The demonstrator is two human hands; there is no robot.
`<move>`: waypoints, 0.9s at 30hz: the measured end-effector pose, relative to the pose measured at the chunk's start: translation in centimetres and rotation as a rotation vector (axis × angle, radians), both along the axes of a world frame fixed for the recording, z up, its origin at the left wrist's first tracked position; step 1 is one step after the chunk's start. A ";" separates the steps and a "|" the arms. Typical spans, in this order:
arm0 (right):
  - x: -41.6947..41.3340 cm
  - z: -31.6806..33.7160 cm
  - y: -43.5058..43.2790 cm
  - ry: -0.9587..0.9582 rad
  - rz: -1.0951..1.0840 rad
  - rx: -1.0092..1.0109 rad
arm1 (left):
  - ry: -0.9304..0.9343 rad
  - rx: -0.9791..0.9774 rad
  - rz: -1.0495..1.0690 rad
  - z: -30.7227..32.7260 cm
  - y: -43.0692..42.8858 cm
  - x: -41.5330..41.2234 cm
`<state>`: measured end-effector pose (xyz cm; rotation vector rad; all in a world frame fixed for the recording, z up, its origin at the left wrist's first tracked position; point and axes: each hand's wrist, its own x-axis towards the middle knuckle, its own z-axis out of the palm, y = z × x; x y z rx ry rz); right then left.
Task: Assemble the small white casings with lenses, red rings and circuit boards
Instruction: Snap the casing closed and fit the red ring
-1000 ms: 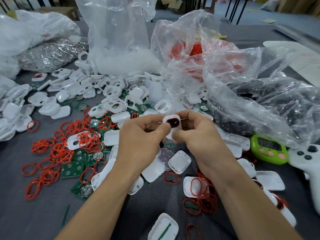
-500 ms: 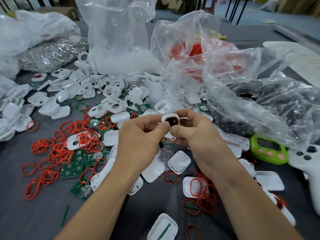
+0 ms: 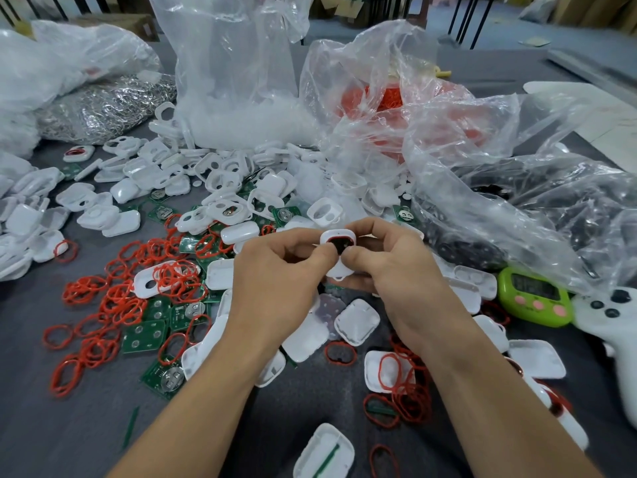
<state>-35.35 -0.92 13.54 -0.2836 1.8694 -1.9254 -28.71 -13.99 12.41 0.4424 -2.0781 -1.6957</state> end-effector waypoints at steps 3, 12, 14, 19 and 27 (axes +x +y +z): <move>0.3 0.0 -0.1 0.042 0.040 0.012 | -0.001 -0.002 0.070 0.0 -0.1 -0.1; 0.3 -0.5 -0.2 0.116 0.016 0.068 | -0.025 0.078 0.009 -0.1 -0.4 -0.1; 0.0 -0.7 -0.2 0.099 -0.013 0.082 | -0.020 0.065 -0.023 0.0 -0.4 -0.1; 0.2 -0.8 -0.5 0.115 -0.095 0.123 | 0.008 0.083 -0.086 0.2 -0.5 0.1; 0.3 -0.4 -0.1 0.174 -0.022 0.186 | -0.006 0.023 -0.038 0.0 -0.3 0.0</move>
